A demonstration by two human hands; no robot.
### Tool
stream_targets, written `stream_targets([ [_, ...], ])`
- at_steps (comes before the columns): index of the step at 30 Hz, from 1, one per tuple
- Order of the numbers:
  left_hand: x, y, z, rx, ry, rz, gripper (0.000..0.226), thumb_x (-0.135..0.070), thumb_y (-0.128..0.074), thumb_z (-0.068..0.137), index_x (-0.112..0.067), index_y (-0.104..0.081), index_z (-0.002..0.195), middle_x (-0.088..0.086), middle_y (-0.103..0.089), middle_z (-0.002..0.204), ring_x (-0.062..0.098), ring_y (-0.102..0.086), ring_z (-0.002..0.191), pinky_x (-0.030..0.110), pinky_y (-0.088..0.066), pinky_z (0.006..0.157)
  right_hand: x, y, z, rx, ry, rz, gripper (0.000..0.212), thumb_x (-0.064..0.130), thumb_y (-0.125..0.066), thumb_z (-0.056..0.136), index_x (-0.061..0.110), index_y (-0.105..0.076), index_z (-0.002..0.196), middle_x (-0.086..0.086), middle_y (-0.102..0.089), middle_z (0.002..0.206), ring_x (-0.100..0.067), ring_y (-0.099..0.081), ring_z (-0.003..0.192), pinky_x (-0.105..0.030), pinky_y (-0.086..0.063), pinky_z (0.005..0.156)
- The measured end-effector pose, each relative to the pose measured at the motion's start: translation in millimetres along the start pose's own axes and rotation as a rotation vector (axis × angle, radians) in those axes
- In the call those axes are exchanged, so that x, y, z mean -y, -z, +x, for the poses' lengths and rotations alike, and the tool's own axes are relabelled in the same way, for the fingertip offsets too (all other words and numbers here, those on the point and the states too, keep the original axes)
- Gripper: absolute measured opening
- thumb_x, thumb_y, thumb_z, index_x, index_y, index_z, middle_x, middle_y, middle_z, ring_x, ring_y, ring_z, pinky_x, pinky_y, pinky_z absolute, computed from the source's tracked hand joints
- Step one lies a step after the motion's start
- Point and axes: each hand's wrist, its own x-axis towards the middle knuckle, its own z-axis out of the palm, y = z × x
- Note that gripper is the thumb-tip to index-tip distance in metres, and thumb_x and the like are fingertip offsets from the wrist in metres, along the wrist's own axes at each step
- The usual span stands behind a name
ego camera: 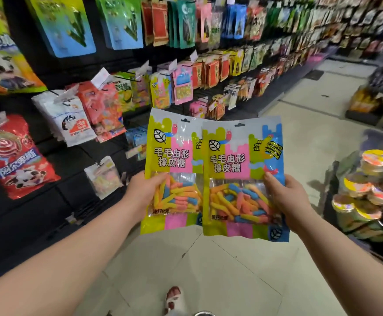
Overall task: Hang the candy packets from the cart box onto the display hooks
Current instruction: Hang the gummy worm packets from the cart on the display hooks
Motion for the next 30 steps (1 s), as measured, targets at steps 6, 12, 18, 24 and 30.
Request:
stream_targets([
  [6,-12,-55,64,0.091,-0.007,-0.024,0.015,-0.007,-0.059,0.093,-0.018,-0.067,0.085,0.001,-0.070,0.075,0.015,-0.070,0.062,0.025,-0.056,0.052,8,19,57,-0.069,0.010,-0.006,0.018,0.036,-0.058,0.093,0.019,-0.064,0.091,-0.008,-0.072,0.088,-0.028,-0.070,0.079,-0.041,-0.059,0.073],
  [12,-34,-96,143,0.150,0.013,-0.037,0.012,-0.010,-0.060,0.093,-0.018,-0.068,0.088,0.012,-0.070,0.093,0.030,-0.067,0.085,0.041,-0.054,0.083,25,19,137,-0.119,0.010,-0.039,0.019,0.037,-0.057,0.093,0.019,-0.063,0.091,-0.006,-0.071,0.085,-0.025,-0.069,0.076,-0.034,-0.056,0.066],
  [18,-49,-118,219,0.170,0.015,-0.026,0.010,-0.012,-0.060,0.093,-0.013,-0.070,0.095,0.019,-0.071,0.104,0.036,-0.068,0.096,0.046,-0.055,0.086,32,6,210,-0.147,-0.007,-0.073,0.030,0.040,-0.058,0.091,0.011,-0.067,0.093,-0.013,-0.072,0.089,-0.031,-0.070,0.082,-0.042,-0.056,0.076],
  [24,-51,-146,263,0.173,0.032,-0.046,0.010,-0.011,-0.059,0.094,-0.013,-0.069,0.092,0.012,-0.073,0.090,0.030,-0.069,0.083,0.036,-0.057,0.072,30,12,266,-0.136,-0.046,-0.045,0.025,0.037,-0.059,0.091,0.014,-0.066,0.084,-0.016,-0.072,0.089,-0.033,-0.070,0.080,-0.047,-0.058,0.078],
  [30,-55,-198,302,0.123,0.027,-0.062,0.012,-0.012,-0.059,0.093,-0.015,-0.070,0.090,0.009,-0.074,0.087,0.028,-0.070,0.079,0.039,-0.056,0.076,23,37,345,-0.081,-0.073,-0.016,0.029,0.041,-0.061,0.089,0.013,-0.068,0.090,-0.014,-0.074,0.089,-0.034,-0.071,0.081,-0.054,-0.057,0.082],
])
